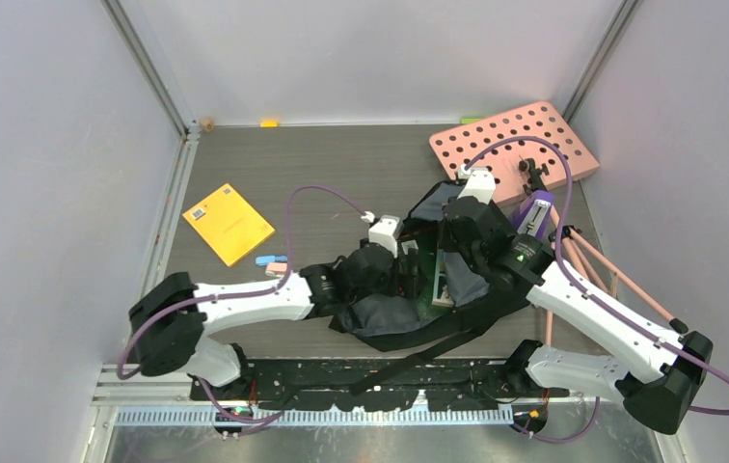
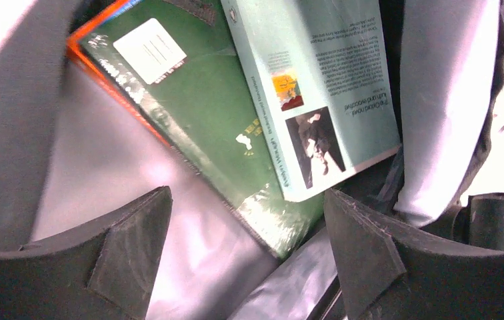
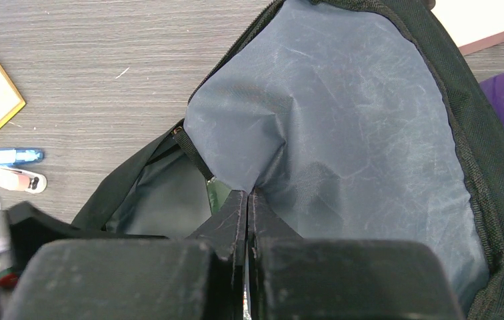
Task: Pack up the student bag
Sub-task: Place the book in the student bag, then pick up the book from the center of the board.
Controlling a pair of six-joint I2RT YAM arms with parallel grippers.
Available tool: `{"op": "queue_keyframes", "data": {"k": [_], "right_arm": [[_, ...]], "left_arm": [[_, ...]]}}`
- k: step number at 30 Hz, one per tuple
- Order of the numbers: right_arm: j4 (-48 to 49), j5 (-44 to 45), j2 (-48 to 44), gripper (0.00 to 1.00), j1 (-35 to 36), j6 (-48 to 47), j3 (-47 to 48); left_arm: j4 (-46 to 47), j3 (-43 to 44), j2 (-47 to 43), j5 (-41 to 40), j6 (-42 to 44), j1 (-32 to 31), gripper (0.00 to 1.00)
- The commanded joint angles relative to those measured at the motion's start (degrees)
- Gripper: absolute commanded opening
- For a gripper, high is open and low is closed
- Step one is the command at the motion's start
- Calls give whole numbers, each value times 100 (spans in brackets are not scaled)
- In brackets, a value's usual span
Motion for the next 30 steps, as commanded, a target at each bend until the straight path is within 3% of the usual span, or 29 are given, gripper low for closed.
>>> {"op": "queue_keyframes", "data": {"k": [1, 8, 11, 14, 21, 25, 30], "right_arm": [[858, 226, -250, 0, 10, 89, 190], [817, 269, -256, 0, 10, 53, 176], [831, 271, -257, 1, 10, 59, 150], [833, 264, -249, 0, 10, 61, 131], [913, 148, -229, 0, 10, 12, 91], [993, 107, -226, 0, 10, -78, 2], [771, 158, -267, 1, 10, -181, -70]], "left_arm": [[-310, -228, -717, -38, 970, 96, 89], [-1839, 114, -1673, 198, 2227, 312, 97], [-2338, 222, -2060, 743, 2358, 872, 99], [-3189, 530, -2287, 757, 2366, 1463, 100], [-4225, 569, -2317, 1333, 2272, 3876, 100], [-3838, 164, -2275, 2280, 1908, 5522, 100], [-3426, -126, -2186, 2993, 1617, 6871, 100]]}}
